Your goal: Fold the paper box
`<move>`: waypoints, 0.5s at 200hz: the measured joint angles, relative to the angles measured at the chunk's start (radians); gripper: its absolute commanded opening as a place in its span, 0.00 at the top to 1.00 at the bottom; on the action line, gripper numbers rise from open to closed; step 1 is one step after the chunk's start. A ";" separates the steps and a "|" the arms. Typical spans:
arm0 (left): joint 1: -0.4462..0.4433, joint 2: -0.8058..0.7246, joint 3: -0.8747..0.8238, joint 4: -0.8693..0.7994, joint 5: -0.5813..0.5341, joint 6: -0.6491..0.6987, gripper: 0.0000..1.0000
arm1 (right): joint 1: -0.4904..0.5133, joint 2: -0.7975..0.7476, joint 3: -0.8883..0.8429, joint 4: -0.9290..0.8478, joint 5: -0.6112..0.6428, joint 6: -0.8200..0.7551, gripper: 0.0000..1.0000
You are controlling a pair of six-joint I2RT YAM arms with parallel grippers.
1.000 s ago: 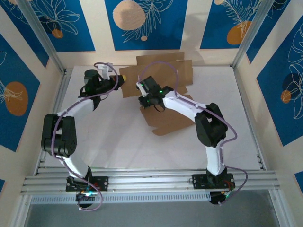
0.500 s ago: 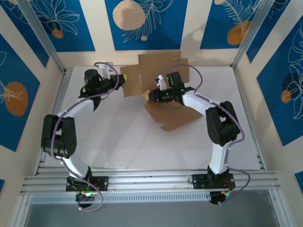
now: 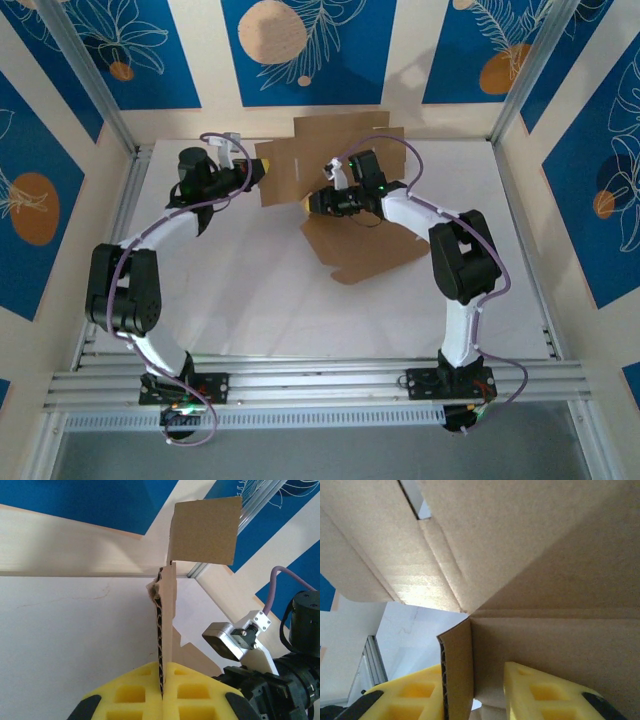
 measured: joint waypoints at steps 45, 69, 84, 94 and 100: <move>-0.006 -0.004 -0.001 0.001 0.002 0.000 1.00 | -0.009 0.004 0.005 -0.020 0.023 0.046 0.73; -0.011 -0.004 -0.002 0.001 0.002 0.009 1.00 | -0.005 0.030 0.035 -0.051 0.038 0.063 0.73; -0.011 -0.004 -0.002 0.001 0.002 0.017 1.00 | 0.005 0.050 0.063 -0.076 0.051 0.068 0.69; -0.011 -0.004 -0.002 0.001 0.002 0.019 1.00 | 0.011 0.058 0.079 -0.089 0.059 0.069 0.66; -0.011 -0.004 -0.002 0.000 0.002 0.023 1.00 | 0.014 0.058 0.082 -0.097 0.063 0.070 0.64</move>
